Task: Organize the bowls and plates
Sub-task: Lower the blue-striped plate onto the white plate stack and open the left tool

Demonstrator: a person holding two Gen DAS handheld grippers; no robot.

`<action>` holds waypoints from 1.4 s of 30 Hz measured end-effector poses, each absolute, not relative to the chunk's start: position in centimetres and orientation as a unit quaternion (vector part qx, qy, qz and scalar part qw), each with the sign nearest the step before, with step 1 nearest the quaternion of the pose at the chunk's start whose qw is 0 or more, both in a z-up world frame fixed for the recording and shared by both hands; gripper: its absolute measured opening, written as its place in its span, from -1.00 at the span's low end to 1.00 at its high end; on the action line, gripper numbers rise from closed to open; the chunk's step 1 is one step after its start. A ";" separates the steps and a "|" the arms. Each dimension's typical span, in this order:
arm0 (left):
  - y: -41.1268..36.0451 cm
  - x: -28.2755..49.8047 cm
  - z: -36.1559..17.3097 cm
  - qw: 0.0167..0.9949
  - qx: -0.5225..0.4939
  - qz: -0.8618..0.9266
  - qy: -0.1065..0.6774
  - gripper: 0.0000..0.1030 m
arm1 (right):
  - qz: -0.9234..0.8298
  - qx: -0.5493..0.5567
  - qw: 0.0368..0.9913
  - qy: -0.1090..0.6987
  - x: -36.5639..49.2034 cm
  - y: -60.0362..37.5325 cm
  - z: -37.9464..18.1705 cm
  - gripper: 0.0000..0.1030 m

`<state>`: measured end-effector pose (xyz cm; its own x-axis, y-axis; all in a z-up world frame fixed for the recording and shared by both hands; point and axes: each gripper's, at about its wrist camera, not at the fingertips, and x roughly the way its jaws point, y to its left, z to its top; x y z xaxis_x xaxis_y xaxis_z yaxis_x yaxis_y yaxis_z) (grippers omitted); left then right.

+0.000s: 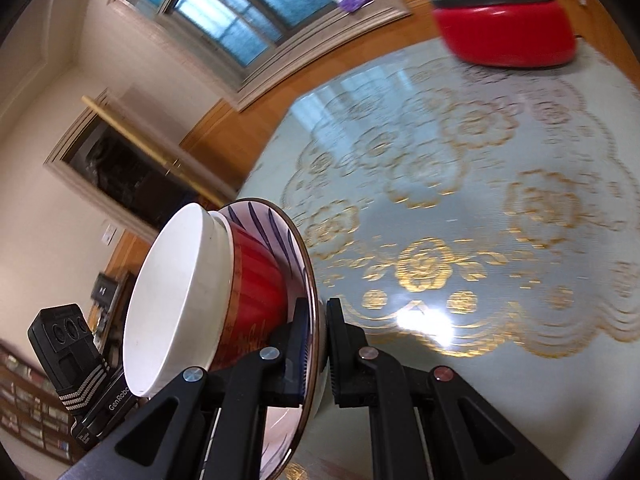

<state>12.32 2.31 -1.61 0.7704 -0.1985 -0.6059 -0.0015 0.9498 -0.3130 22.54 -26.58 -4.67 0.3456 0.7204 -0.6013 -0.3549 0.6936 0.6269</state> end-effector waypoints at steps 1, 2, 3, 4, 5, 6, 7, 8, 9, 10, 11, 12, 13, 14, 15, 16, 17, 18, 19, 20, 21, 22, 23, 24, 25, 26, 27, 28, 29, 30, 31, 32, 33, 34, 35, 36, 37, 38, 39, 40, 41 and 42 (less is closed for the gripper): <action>3.2 12.1 -1.8 0.929 -0.150 -0.046 0.336 -0.81 | 0.343 0.196 0.792 0.465 22.7 -25.7 -4.9 -0.82; 4.1 11.9 -2.1 0.928 -0.153 -0.038 0.338 -0.81 | 0.349 0.195 0.787 0.470 22.9 -24.7 -5.2 -0.82; 4.9 11.8 -2.4 0.927 -0.155 -0.032 0.341 -0.81 | 0.353 0.192 0.784 0.474 23.1 -23.8 -5.5 -0.82; 5.7 11.7 -2.8 0.925 -0.157 -0.026 0.344 -0.81 | 0.356 0.190 0.780 0.478 23.2 -22.9 -5.8 -0.82; 6.5 11.5 -3.2 0.924 -0.160 -0.022 0.346 -0.81 | 0.358 0.188 0.778 0.482 23.2 -22.1 -6.1 -0.82; 7.2 11.3 -3.6 0.922 -0.164 -0.017 0.350 -0.81 | 0.361 0.185 0.774 0.486 23.3 -21.2 -6.5 -0.82; 7.9 11.2 -3.9 0.921 -0.165 -0.012 0.353 -0.81 | 0.364 0.181 0.771 0.490 23.4 -20.4 -6.9 -0.82; 8.6 11.1 -4.3 0.919 -0.167 -0.008 0.356 -0.81 | 0.365 0.180 0.769 0.493 23.3 -19.8 -7.2 -0.82; 9.1 10.9 -4.7 0.918 -0.170 -0.004 0.359 -0.81 | 0.366 0.177 0.766 0.497 23.4 -19.1 -7.5 -0.82; 9.5 10.8 -5.0 0.917 -0.171 -0.002 0.361 -0.81 | 0.368 0.175 0.764 0.500 23.4 -18.4 -7.9 -0.82; 9.8 10.7 -5.4 0.916 -0.169 0.000 0.363 -0.81 | 0.368 0.175 0.762 0.503 23.4 -18.1 -8.2 -0.82; 10.1 10.7 -5.7 0.915 -0.169 0.002 0.366 -0.81 | 0.368 0.173 0.760 0.507 23.6 -17.6 -8.6 -0.82; 10.4 10.7 -6.1 0.914 -0.170 0.003 0.369 -0.81 | 0.368 0.170 0.759 0.509 23.5 -17.3 -8.9 -0.82; 10.6 10.6 -6.3 0.913 -0.169 0.004 0.371 -0.81 | 0.367 0.168 0.759 0.512 23.5 -17.1 -9.1 -0.82; 10.8 10.5 -6.7 0.912 -0.170 0.003 0.373 -0.81 | 0.364 0.166 0.758 0.515 23.5 -16.7 -9.3 -0.82; 10.9 10.4 -7.0 0.911 -0.172 0.002 0.376 -0.81 | 0.363 0.163 0.758 0.517 23.4 -16.5 -9.5 -0.82; 10.9 10.6 -7.3 0.909 -0.173 0.000 0.379 -0.81 | 0.361 0.161 0.758 0.518 23.3 -16.3 -9.7 -0.82; 11.0 10.6 -7.6 0.908 -0.173 -0.002 0.382 -0.81 | 0.357 0.161 0.758 0.521 23.2 -16.2 -10.0 -0.82; 11.2 10.4 -7.9 0.906 -0.175 -0.002 0.385 -0.81 | 0.356 0.161 0.758 0.522 23.1 -16.2 -10.2 -0.81; 11.4 10.3 -8.1 0.906 -0.179 -0.005 0.384 -0.81 | 0.356 0.160 0.759 0.521 23.0 -16.1 -10.3 -0.81; 11.4 10.2 -8.2 0.906 -0.179 -0.008 0.383 -0.81 | 0.353 0.155 0.763 0.518 22.7 -16.0 -10.2 -0.81; 11.4 10.1 -8.3 0.907 -0.179 -0.010 0.380 -0.80 | 0.351 0.150 0.766 0.517 22.7 -15.8 -10.1 -0.81; 11.4 10.1 -8.3 0.908 -0.178 -0.012 0.379 -0.80 | 0.348 0.145 0.769 0.517 22.5 -15.7 -10.1 -0.81; 11.4 9.9 -8.3 0.909 -0.177 -0.014 0.376 -0.78 | 0.346 0.142 0.769 0.518 22.6 -15.6 -10.0 -0.81; 11.5 9.7 -8.3 0.911 -0.175 -0.016 0.373 -0.76 | 0.344 0.139 0.770 0.519 22.5 -15.6 -10.0 -0.81; 11.6 9.6 -8.2 0.912 -0.175 -0.016 0.370 -0.75 | 0.343 0.134 0.773 0.517 22.5 -15.4 -9.9 -0.81; 11.6 9.4 -8.1 0.914 -0.176 -0.016 0.365 -0.71 | 0.342 0.126 0.775 0.516 22.3 -15.3 -9.8 -0.80; 11.6 9.1 -8.0 0.917 -0.172 -0.014 0.359 -0.67 | 0.340 0.119 0.777 0.516 22.1 -15.1 -9.8 -0.80; 11.5 8.8 -7.9 0.922 -0.159 -0.009 0.353 -0.65 | 0.337 0.112 0.780 0.515 22.0 -14.9 -9.7 -0.79; 11.5 8.5 -7.8 0.925 -0.149 -0.004 0.349 -0.58 | 0.333 0.097 0.787 0.511 21.8 -14.6 -9.5 -0.79; 11.4 8.3 -7.7 0.928 -0.140 -0.003 0.345 -0.54 | 0.330 0.082 0.792 0.506 21.4 -14.4 -9.2 -0.77; 11.4 8.1 -7.6 0.929 -0.138 -0.005 0.343 -0.52 | 0.329 0.070 0.797 0.502 21.2 -14.3 -8.9 -0.73; 11.5 8.0 -7.6 0.929 -0.140 -0.009 0.342 -0.47 | 0.325 0.065 0.802 0.496 20.9 -14.5 -8.6 -0.69; 11.5 7.8 -7.6 0.931 -0.140 -0.011 0.337 -0.41 | 0.321 0.066 0.808 0.490 20.8 -14.8 -8.3 -0.62; 11.6 7.5 -7.5 0.933 -0.137 -0.008 0.332 -0.34 | 0.316 0.067 0.815 0.481 20.7 -15.1 -8.0 -0.61; 11.6 7.4 -7.6 0.934 -0.134 -0.004 0.330 -0.20 | 0.311 0.068 0.826 0.466 20.4 -15.6 -7.3 -0.60; 11.6 7.1 -7.6 0.937 -0.131 -0.001 0.325 -0.10 | 0.307 0.068 0.834 0.453 20.1 -16.1 -6.8 -0.58; 11.7 6.9 -7.7 0.938 -0.130 0.000 0.322 -0.06 | 0.301 0.068 0.842 0.442 19.6 -16.6 -6.3 -0.56; 11.8 6.7 -7.8 0.938 -0.130 -0.001 0.321 0.03 | 0.297 0.069 0.847 0.436 19.3 -16.9 -6.0 -0.55; 12.0 6.5 -7.9 0.938 -0.133 -0.002 0.320 0.10 | 0.294 0.071 0.851 0.428 18.9 -17.3 -5.7 -0.55; 12.1 6.2 -8.0 0.938 -0.139 -0.006 0.317 0.11 | 0.291 0.074 0.855 0.422 18.3 -17.7 -5.6 -0.55; 12.3 5.9 -8.0 0.939 -0.143 -0.010 0.311 0.12 | 0.289 0.077 0.857 0.419 18.0 -17.9 -5.6 -0.55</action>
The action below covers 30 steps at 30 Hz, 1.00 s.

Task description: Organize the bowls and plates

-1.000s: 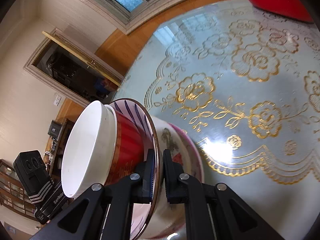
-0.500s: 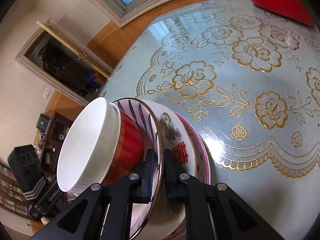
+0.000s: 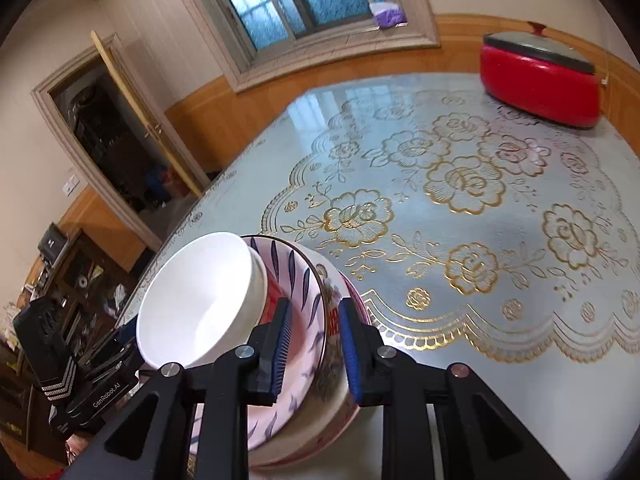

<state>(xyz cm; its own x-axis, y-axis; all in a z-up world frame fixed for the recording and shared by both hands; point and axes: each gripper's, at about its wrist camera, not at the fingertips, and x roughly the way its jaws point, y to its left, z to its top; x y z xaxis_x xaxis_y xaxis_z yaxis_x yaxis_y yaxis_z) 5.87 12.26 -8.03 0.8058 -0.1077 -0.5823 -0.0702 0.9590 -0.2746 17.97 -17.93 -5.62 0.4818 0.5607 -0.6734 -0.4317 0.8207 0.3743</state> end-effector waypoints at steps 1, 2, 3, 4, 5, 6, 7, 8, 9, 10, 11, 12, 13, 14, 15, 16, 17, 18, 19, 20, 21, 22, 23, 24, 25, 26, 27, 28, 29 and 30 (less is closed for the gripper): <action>12.3 5.4 -8.0 0.942 -0.141 -0.009 0.304 0.15 | 0.286 0.080 0.860 0.416 17.6 -18.1 -5.7 -0.55; 12.2 5.1 -7.9 0.944 -0.138 -0.008 0.301 0.18 | 0.285 0.081 0.862 0.412 17.0 -18.3 -5.7 -0.55; 11.9 4.8 -7.7 0.946 -0.133 -0.010 0.297 0.25 | 0.285 0.085 0.864 0.405 16.3 -18.5 -5.8 -0.55; 11.6 4.3 -7.6 0.948 -0.125 -0.015 0.293 0.30 | 0.285 0.091 0.866 0.400 15.7 -18.7 -5.9 -0.55; 11.3 3.9 -7.4 0.950 -0.118 -0.017 0.289 0.32 | 0.284 0.098 0.868 0.395 15.1 -18.9 -6.0 -0.55; 11.1 3.6 -7.2 0.952 -0.110 -0.017 0.286 0.38 | 0.285 0.105 0.870 0.390 14.5 -19.1 -6.2 -0.55; 10.7 3.1 -7.0 0.955 -0.099 -0.017 0.280 0.44 | 0.282 0.110 0.872 0.385 13.9 -19.2 -6.3 -0.54; 10.5 2.8 -6.9 0.956 -0.094 -0.017 0.277 0.47 | 0.279 0.113 0.874 0.380 13.3 -19.1 -6.2 -0.54; 10.3 2.4 -6.8 0.957 -0.089 -0.017 0.274 0.52 | 0.277 0.115 0.878 0.374 12.7 -18.9 -6.2 -0.54; 10.1 2.1 -6.7 0.958 -0.085 -0.021 0.272 0.58 | 0.275 0.115 0.880 0.369 12.3 -18.7 -6.2 -0.54; 9.9 1.8 -6.6 0.959 -0.084 -0.024 0.271 0.60 | 0.271 0.115 0.884 0.363 11.6 -18.7 -6.3 -0.54; 9.7 1.6 -6.6 0.959 -0.082 -0.025 0.270 0.65 | 0.268 0.117 0.887 0.359 11.0 -18.8 -6.2 -0.54; 9.6 1.3 -6.6 0.959 -0.080 -0.025 0.270 0.69 | 0.266 0.117 0.888 0.356 10.5 -18.8 -6.2 -0.54; 9.5 1.0 -6.7 0.959 -0.079 -0.025 0.270 0.71 | 0.264 0.118 0.889 0.354 10.1 -18.8 -6.4 -0.53; 9.6 0.8 -6.8 0.959 -0.080 -0.023 0.270 0.74 | 0.262 0.120 0.890 0.354 9.6 -18.8 -6.6 -0.53; 9.6 0.6 -7.0 0.959 -0.082 -0.021 0.272 0.76 | 0.260 0.125 0.890 0.354 9.2 -18.8 -6.9 -0.52; 9.7 0.5 -7.1 0.958 -0.084 -0.020 0.275 0.77 | 0.262 0.129 0.888 0.355 8.8 -18.8 -7.0 -0.52; 9.7 0.3 -7.3 0.956 -0.086 -0.021 0.279 0.80 | 0.265 0.134 0.886 0.356 8.6 -18.7 -7.4 -0.52; 9.7 0.1 -7.5 0.955 -0.089 -0.021 0.283 0.83 | 0.268 0.141 0.885 0.353 8.2 -18.8 -7.6 -0.49; 9.8 -0.1 -7.5 0.955 -0.090 -0.019 0.283 0.85 | 0.267 0.145 0.885 0.353 7.8 -18.8 -7.7 -0.48; 9.8 -0.3 -7.6 0.954 -0.093 -0.017 0.285 0.90 | 0.264 0.148 0.886 0.350 7.5 -18.8 -7.8 -0.48; 9.7 -0.5 -7.6 0.953 -0.094 -0.016 0.286 0.97 | 0.264 0.149 0.888 0.347 7.2 -18.7 -7.8 -0.48; 9.7 -0.7 -7.6 0.954 -0.094 -0.014 0.285 0.99 | 0.263 0.149 0.889 0.344 7.0 -18.7 -7.9 -0.48; 9.6 -1.0 -7.6 0.954 -0.092 -0.008 0.284 1.00 | 0.260 0.149 0.891 0.341 6.7 -18.6 -7.9 -0.48; 9.4 -1.2 -7.6 0.955 -0.088 -0.003 0.283 1.00 | 0.258 0.148 0.893 0.338 6.7 -18.5 -7.9 -0.48; 9.3 -1.4 -7.6 0.956 -0.084 0.001 0.283 1.00 | 0.258 0.145 0.894 0.336 6.3 -18.3 -7.9 -0.48; 9.2 -1.6 -7.6 0.956 -0.082 0.008 0.283 1.00 | 0.257 0.140 0.896 0.334 6.1 -18.1 -8.0 -0.48; 9.2 -1.7 -7.6 0.955 -0.081 0.013 0.284 1.00 | 0.256 0.139 0.896 0.334 6.0 -18.0 -8.0 -0.48; 9.2 -1.9 -7.7 0.954 -0.082 0.017 0.286 1.00 | 0.255 0.138 0.897 0.333 5.7 -17.9 -8.0 -0.47; 9.2 -2.1 -7.9 0.953 -0.085 0.020 0.289 1.00 | 0.256 0.138 0.896 0.334 5.4 -17.7 -8.1 -0.47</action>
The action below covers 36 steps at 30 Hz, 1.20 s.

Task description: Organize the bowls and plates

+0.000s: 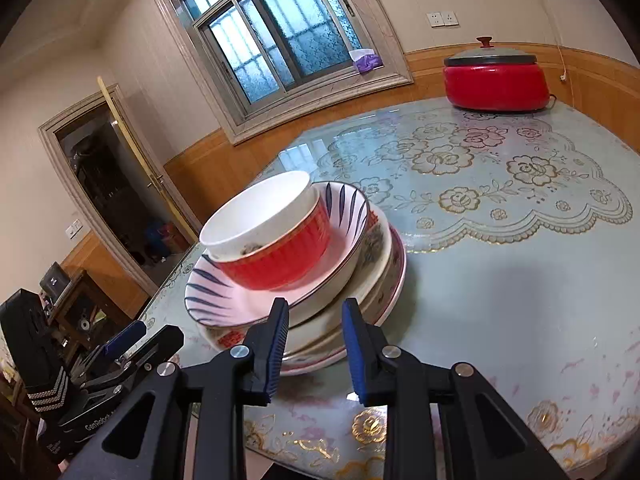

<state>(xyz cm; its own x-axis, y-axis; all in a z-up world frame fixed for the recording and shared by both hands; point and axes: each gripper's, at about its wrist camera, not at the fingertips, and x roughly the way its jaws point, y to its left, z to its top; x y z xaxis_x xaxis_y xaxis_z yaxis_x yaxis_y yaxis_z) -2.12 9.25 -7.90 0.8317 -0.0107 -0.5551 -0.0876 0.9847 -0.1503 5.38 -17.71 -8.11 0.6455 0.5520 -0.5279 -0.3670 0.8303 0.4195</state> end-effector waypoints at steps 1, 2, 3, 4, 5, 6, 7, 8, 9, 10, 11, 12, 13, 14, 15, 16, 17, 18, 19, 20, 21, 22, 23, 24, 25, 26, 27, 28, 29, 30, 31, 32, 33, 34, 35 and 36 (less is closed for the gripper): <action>9.3 -2.2 -8.0 0.952 -0.088 0.023 0.292 1.00 | 0.258 0.139 0.895 0.335 5.2 -17.6 -8.3 -0.47; 9.5 -2.3 -8.1 0.951 -0.089 0.026 0.295 1.00 | 0.258 0.139 0.895 0.336 5.0 -17.4 -8.4 -0.47; 9.5 -2.5 -8.3 0.950 -0.089 0.028 0.298 1.00 | 0.259 0.139 0.894 0.338 4.8 -17.2 -8.6 -0.47; 9.6 -2.6 -8.4 0.949 -0.089 0.030 0.300 1.00 | 0.260 0.138 0.894 0.339 4.6 -17.1 -8.7 -0.47; 9.6 -2.8 -8.5 0.949 -0.087 0.031 0.300 1.00 | 0.260 0.135 0.894 0.339 4.5 -16.9 -8.8 -0.46; 9.6 -3.0 -8.5 0.949 -0.084 0.034 0.300 1.00 | 0.260 0.131 0.895 0.339 4.2 -16.7 -8.9 -0.46; 9.6 -3.2 -8.6 0.950 -0.082 0.037 0.300 1.00 | 0.259 0.128 0.896 0.338 4.0 -16.5 -9.0 -0.46; 9.5 -3.4 -8.6 0.950 -0.080 0.039 0.300 1.00 | 0.257 0.125 0.897 0.336 3.7 -16.3 -9.1 -0.45; 9.5 -3.5 -8.7 0.950 -0.079 0.042 0.299 1.00 | 0.255 0.123 0.899 0.334 3.4 -16.2 -9.1 -0.44; 9.5 -3.7 -8.7 0.950 -0.078 0.045 0.299 1.00 | 0.251 0.120 0.902 0.331 3.1 -16.1 -9.1 -0.41; 9.6 -3.8 -8.7 0.950 -0.077 0.048 0.300 1.00 | 0.248 0.117 0.904 0.329 2.9 -16.0 -9.2 -0.40; 9.6 -3.9 -8.7 0.949 -0.077 0.051 0.300 1.00 | 0.244 0.113 0.906 0.326 2.6 -15.9 -9.2 -0.40; 9.7 -4.1 -8.8 0.949 -0.079 0.054 0.300 1.00 | 0.241 0.110 0.908 0.325 2.4 -15.7 -9.3 -0.39; 9.8 -4.3 -8.8 0.949 -0.081 0.055 0.299 1.00 | 0.239 0.106 0.909 0.325 2.2 -15.6 -9.4 -0.38; 9.9 -4.4 -8.9 0.949 -0.084 0.056 0.298 1.00 | 0.236 0.101 0.910 0.325 2.1 -15.4 -9.5 -0.38; 9.9 -4.5 -8.9 0.949 -0.088 0.059 0.298 1.00 | 0.234 0.099 0.911 0.325 1.9 -15.4 -9.6 -0.38; 10.0 -4.6 -8.9 0.948 -0.089 0.061 0.299 1.00 | 0.233 0.098 0.912 0.324 1.8 -15.3 -9.7 -0.37; 10.0 -4.7 -8.9 0.947 -0.089 0.062 0.301 1.00 | 0.231 0.095 0.913 0.323 1.6 -15.2 -9.8 -0.37; 10.0 -4.7 -9.0 0.947 -0.089 0.065 0.303 1.00 | 0.228 0.094 0.913 0.323 1.5 -15.1 -9.9 -0.36; 10.0 -4.7 -9.0 0.946 -0.087 0.069 0.305 1.00 | 0.224 0.093 0.915 0.323 1.4 -15.0 -10.0 -0.34; 9.9 -4.7 -9.0 0.945 -0.085 0.071 0.308 1.00 | 0.222 0.094 0.916 0.321 1.3 -15.0 -10.0 -0.32; 9.9 -4.7 -9.0 0.944 -0.084 0.072 0.310 1.00 | 0.221 0.095 0.917 0.320 1.2 -15.0 -10.0 -0.27; 9.9 -4.8 -9.1 0.944 -0.083 0.072 0.311 1.00 | 0.220 0.096 0.917 0.318 1.1 -15.0 -10.1 -0.21; 9.9 -4.8 -9.1 0.944 -0.083 0.074 0.312 1.00 | 0.217 0.096 0.918 0.317 1.0 -14.9 -10.1 -0.17; 9.9 -4.9 -9.1 0.944 -0.083 0.075 0.310 1.00 | 0.216 0.093 0.920 0.315 0.9 -14.8 -10.1 -0.16; 9.8 -5.1 -9.1 0.945 -0.083 0.077 0.307 1.00 | 0.215 0.090 0.920 0.314 0.7 -14.7 -10.1 -0.15; 9.8 -5.3 -9.1 0.946 -0.082 0.080 0.303 1.00 | 0.215 0.088 0.921 0.312 0.5 -14.5 -10.1 -0.15; 9.8 -5.5 -9.1 0.947 -0.081 0.084 0.299 1.00 | 0.214 0.087 0.922 0.309 0.3 -14.4 -10.1 -0.15; 9.7 -5.6 -9.0 0.948 -0.078 0.086 0.296 1.00 | 0.215 0.088 0.923 0.306 0.1 -14.3 -10.1 -0.15; 9.7 -5.8 -8.9 0.949 -0.075 0.088 0.293 1.00 | 0.215 0.088 0.925 0.301 -0.1 -14.2 -10.0 -0.14; 9.7 -6.0 -8.9 0.951 -0.072 0.090 0.288 1.00 | 0.213 0.088 0.927 0.297 -0.3 -14.1 -10.0 -0.13; 9.7 -6.2 -8.8 0.952 -0.070 0.090 0.285 1.00 | 0.210 0.087 0.929 0.293 -0.4 -14.1 -10.0 -0.08; 9.8 -6.4 -8.7 0.953 -0.068 0.090 0.281 1.00 | 0.204 0.085 0.931 0.290 -0.5 -14.0 -10.0 -0.05; 9.9 -6.6 -8.7 0.954 -0.068 0.092 0.278 1.00 | 0.200 0.081 0.933 0.289 -0.6 -14.0 -10.0 0.06; 10.1 -6.7 -8.7 0.954 -0.069 0.097 0.275 1.00 | 0.199 0.078 0.934 0.288 -0.7 -13.9 -10.0 0.16; 10.1 -6.9 -8.6 0.954 -0.070 0.103 0.274 1.00 | 0.195 0.073 0.935 0.287 -0.8 -13.8 -10.0 0.19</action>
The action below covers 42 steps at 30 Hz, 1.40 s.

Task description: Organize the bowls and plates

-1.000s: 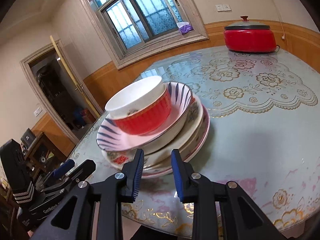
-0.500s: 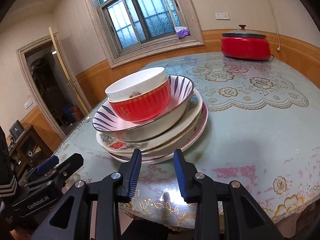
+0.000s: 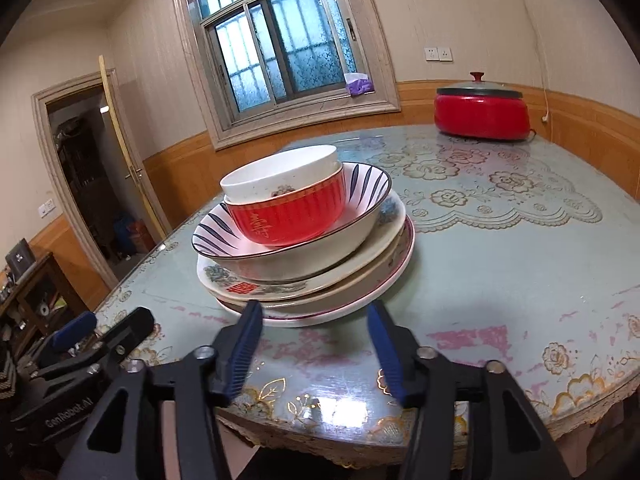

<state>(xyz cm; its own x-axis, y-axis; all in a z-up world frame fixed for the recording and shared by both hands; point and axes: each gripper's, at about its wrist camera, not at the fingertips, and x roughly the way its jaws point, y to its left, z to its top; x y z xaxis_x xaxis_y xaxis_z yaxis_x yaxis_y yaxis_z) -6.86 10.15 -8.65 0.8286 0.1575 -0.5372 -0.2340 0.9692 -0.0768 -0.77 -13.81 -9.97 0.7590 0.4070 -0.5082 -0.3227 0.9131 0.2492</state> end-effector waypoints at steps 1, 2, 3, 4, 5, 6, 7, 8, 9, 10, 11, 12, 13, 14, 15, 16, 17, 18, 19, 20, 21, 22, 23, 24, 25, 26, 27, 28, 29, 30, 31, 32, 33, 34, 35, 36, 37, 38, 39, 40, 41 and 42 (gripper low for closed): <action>10.3 -7.0 -8.6 0.953 -0.069 0.114 0.273 1.00 | 0.192 0.070 0.936 0.286 -0.8 -13.8 -10.0 0.20; 10.3 -7.0 -8.5 0.952 -0.067 0.121 0.272 1.00 | 0.189 0.069 0.937 0.284 -1.0 -13.7 -10.0 0.20; 10.2 -7.0 -8.5 0.951 -0.061 0.130 0.272 1.00 | 0.189 0.069 0.938 0.281 -1.1 -13.7 -10.0 0.20; 10.1 -7.0 -8.4 0.951 -0.054 0.135 0.273 1.00 | 0.188 0.069 0.939 0.281 -1.1 -13.7 -10.0 0.22; 10.0 -7.0 -8.4 0.951 -0.048 0.139 0.273 1.00 | 0.187 0.068 0.939 0.282 -1.1 -13.7 -10.1 0.22; 9.9 -7.0 -8.4 0.950 -0.045 0.138 0.275 1.00 | 0.186 0.066 0.938 0.285 -1.1 -13.6 -10.1 0.22; 9.9 -6.8 -8.4 0.949 -0.043 0.138 0.279 1.00 | 0.184 0.064 0.938 0.287 -1.1 -13.5 -10.2 0.23; 9.9 -6.7 -8.4 0.947 -0.043 0.138 0.287 1.00 | 0.180 0.061 0.938 0.290 -1.1 -13.4 -10.2 0.23; 9.9 -6.6 -8.5 0.946 -0.043 0.136 0.291 1.00 | 0.174 0.056 0.939 0.293 -1.1 -13.2 -10.3 0.23; 9.9 -6.5 -8.5 0.945 -0.045 0.133 0.296 1.00 | 0.171 0.054 0.939 0.294 -1.1 -13.1 -10.3 0.23; 10.0 -6.3 -8.7 0.943 -0.047 0.134 0.300 1.00 | 0.170 0.053 0.939 0.295 -1.2 -13.1 -10.3 0.23; 10.0 -6.1 -8.8 0.941 -0.049 0.134 0.307 1.00 | 0.167 0.050 0.939 0.295 -1.3 -13.0 -10.3 0.23; 10.2 -5.9 -8.9 0.939 -0.052 0.134 0.312 1.00 | 0.165 0.048 0.940 0.295 -1.3 -12.9 -10.3 0.23; 10.2 -5.8 -9.1 0.937 -0.054 0.134 0.316 1.00 | 0.164 0.046 0.940 0.296 -1.4 -12.8 -10.3 0.23; 10.2 -5.7 -9.2 0.936 -0.057 0.136 0.320 1.00 | 0.163 0.040 0.940 0.298 -1.4 -12.7 -10.3 0.23; 10.3 -5.6 -9.3 0.934 -0.060 0.138 0.324 1.00 | 0.163 0.036 0.939 0.300 -1.5 -12.5 -10.3 0.23; 10.4 -5.5 -9.5 0.933 -0.063 0.142 0.326 1.00 | 0.160 0.033 0.940 0.300 -1.5 -12.4 -10.3 0.23; 10.5 -5.4 -9.6 0.932 -0.065 0.145 0.327 1.00 | 0.158 0.031 0.940 0.301 -1.6 -12.3 -10.2 0.23; 10.6 -5.4 -9.7 0.931 -0.067 0.147 0.328 1.00 | 0.160 0.029 0.940 0.301 -1.7 -12.3 -10.2 0.23; 10.6 -5.3 -9.8 0.930 -0.069 0.146 0.331 1.00 | 0.162 0.030 0.939 0.301 -1.7 -12.2 -10.1 0.23; 10.7 -5.3 -9.9 0.929 -0.070 0.143 0.334 1.00 | 0.162 0.031 0.939 0.302 -1.8 -12.2 -10.1 0.23; 10.7 -5.3 -10.0 0.929 -0.071 0.141 0.335 1.00 | 0.162 0.030 0.939 0.301 -1.8 -12.1 -10.1 0.23; 10.7 -5.3 -10.0 0.928 -0.071 0.141 0.337 1.00 | 0.161 0.028 0.939 0.302 -1.9 -12.0 -10.1 0.23; 10.7 -5.3 -10.0 0.928 -0.070 0.140 0.338 1.00 | 0.160 0.027 0.939 0.302 -1.9 -12.0 -10.1 0.23; 10.7 -5.3 -10.0 0.928 -0.069 0.140 0.339 1.00 | 0.161 0.027 0.939 0.304 -1.9 -11.9 -10.2 0.23; 10.7 -5.3 -10.0 0.927 -0.068 0.138 0.341 1.00 | 0.163 0.028 0.938 0.305 -1.9 -11.9 -10.2 0.23; 10.8 -5.2 -10.0 0.927 -0.068 0.136 0.342 1.00 | 0.164 0.030 0.937 0.307 -1.9 -11.8 -10.3 0.23; 10.8 -5.2 -10.0 0.927 -0.068 0.134 0.343 1.00 | 0.164 0.030 0.937 0.308 -2.0 -11.7 -10.3 0.23; 10.8 -5.2 -10.0 0.927 -0.067 0.135 0.343 1.00 | 0.164 0.030 0.937 0.308 -2.0 -11.7 -10.3 0.23; 10.7 -5.2 -10.0 0.927 -0.067 0.135 0.343 1.00 | 0.164 0.030 0.937 0.308 -2.1 -11.6 -10.3 0.23; 10.7 -5.1 -10.1 0.927 -0.066 0.133 0.344 1.00 | 0.164 0.030 0.937 0.308 -2.2 -11.6 -10.3 0.23; 10.6 -5.2 -10.0 0.927 -0.065 0.133 0.344 1.00 | 0.163 0.029 0.937 0.308 -2.2 -11.6 -10.3 0.23; 10.5 -5.3 -10.0 0.928 -0.064 0.133 0.343 1.00 | 0.162 0.030 0.937 0.307 -2.2 -11.6 -10.3 0.23; 10.4 -5.3 -10.0 0.928 -0.063 0.132 0.344 1.00 | 0.163 0.031 0.937 0.306 -2.3 -11.7 -10.3 0.23; 10.3 -5.3 -10.0 0.928 -0.062 0.131 0.343 1.00 | 0.162 0.032 0.938 0.305 -2.3 -11.7 -10.3 0.23; 10.2 -5.4 -10.0 0.928 -0.061 0.131 0.343 1.00 | 0.160 0.032 0.938 0.305 -2.3 -11.8 -10.2 0.23; 10.1 -5.4 -9.9 0.929 -0.059 0.131 0.342 1.00 | 0.159 0.033 0.939 0.304 -2.3 -11.8 -10.2 0.23; 10.0 -5.5 -9.9 0.929 -0.057 0.131 0.341 1.00 | 0.159 0.033 0.939 0.304 -2.3 -11.8 -10.2 0.23; 10.0 -5.5 -9.9 0.929 -0.057 0.130 0.341 1.00 | 0.159 0.035 0.938 0.305 -2.3 -11.9 -10.2 0.23; 9.9 -5.5 -9.9 0.930 -0.056 0.129 0.341 1.00 | 0.159 0.035 0.938 0.305 -2.3 -11.9 -10.2 0.23; 9.8 -5.5 -9.9 0.930 -0.056 0.129 0.341 1.00 | 0.158 0.036 0.938 0.305 -2.3 -11.9 -10.2 0.23; 9.8 -5.5 -9.9 0.930 -0.056 0.128 0.341 1.00 | 0.157 0.036 0.938 0.305 -2.3 -12.0 -10.1 0.23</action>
<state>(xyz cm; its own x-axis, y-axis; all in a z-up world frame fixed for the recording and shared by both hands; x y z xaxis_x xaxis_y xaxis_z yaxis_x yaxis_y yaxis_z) -5.53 9.85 -9.86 0.7344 0.1994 -0.6488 -0.2758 0.9611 -0.0169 -2.32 -11.96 -10.15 0.7641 0.3175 -0.5616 -0.2734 0.9478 0.1639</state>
